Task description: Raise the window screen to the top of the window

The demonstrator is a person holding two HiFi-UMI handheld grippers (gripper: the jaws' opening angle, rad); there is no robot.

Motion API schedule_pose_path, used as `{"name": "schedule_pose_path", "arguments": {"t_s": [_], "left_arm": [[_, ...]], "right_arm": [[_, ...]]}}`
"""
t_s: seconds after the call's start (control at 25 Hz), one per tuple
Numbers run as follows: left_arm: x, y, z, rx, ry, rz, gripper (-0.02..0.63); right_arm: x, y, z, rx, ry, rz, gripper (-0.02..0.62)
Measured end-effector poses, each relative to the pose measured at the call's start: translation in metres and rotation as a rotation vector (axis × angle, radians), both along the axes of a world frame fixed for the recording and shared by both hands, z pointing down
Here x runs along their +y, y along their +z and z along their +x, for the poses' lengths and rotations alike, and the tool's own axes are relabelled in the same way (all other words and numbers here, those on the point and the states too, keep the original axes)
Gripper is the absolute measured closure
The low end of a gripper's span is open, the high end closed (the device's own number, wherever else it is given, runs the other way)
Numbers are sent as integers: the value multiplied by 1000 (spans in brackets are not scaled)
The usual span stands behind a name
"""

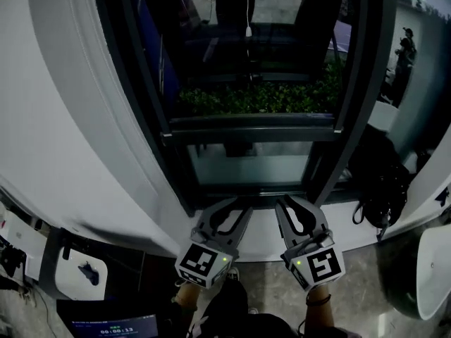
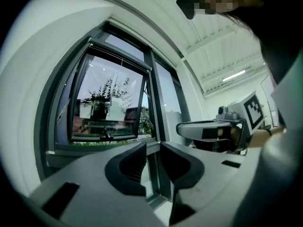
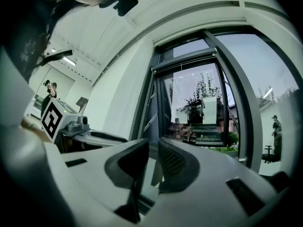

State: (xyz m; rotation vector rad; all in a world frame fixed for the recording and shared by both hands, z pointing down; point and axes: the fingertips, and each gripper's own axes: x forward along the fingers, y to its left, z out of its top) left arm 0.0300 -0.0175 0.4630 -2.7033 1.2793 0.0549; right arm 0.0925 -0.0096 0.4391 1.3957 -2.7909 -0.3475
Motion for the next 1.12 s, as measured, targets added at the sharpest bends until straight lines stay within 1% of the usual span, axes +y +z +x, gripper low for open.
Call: {"name": "schedule_pose_path", "arguments": {"t_s": [0.12, 0.2, 0.32, 0.44, 0.52, 0.64, 0.68, 0.8, 0.92, 1.04, 1.12], "left_arm": [[38, 19, 11, 4, -16, -53, 515], [60, 31, 12, 1, -34, -91, 515], [86, 43, 10, 0, -52, -139, 515], [108, 44, 2, 38, -47, -163, 516], [120, 47, -6, 54, -38, -167, 515], [135, 56, -19, 59, -30, -170, 515], [141, 58, -24, 59, -26, -170, 515], [160, 63, -39, 58, -16, -164, 515], [180, 66, -60, 52, -6, -163, 515], [210, 68, -84, 43, 7, -160, 517], [231, 71, -102, 36, 20, -162, 516]], "right_arm": [[34, 14, 9, -21, -11, -36, 538], [53, 20, 11, -48, -29, -43, 540], [76, 32, 15, -52, -28, -96, 540], [99, 36, 8, -68, -32, -116, 540], [113, 38, -3, -80, -42, -115, 540], [133, 40, -21, -117, -60, -74, 540], [139, 42, -27, -119, -60, -75, 540], [161, 48, -44, -101, -54, -98, 540], [181, 49, -67, -124, -50, -104, 540], [207, 58, -95, -128, -31, -161, 540], [224, 64, -113, -133, -4, -175, 540]]}}
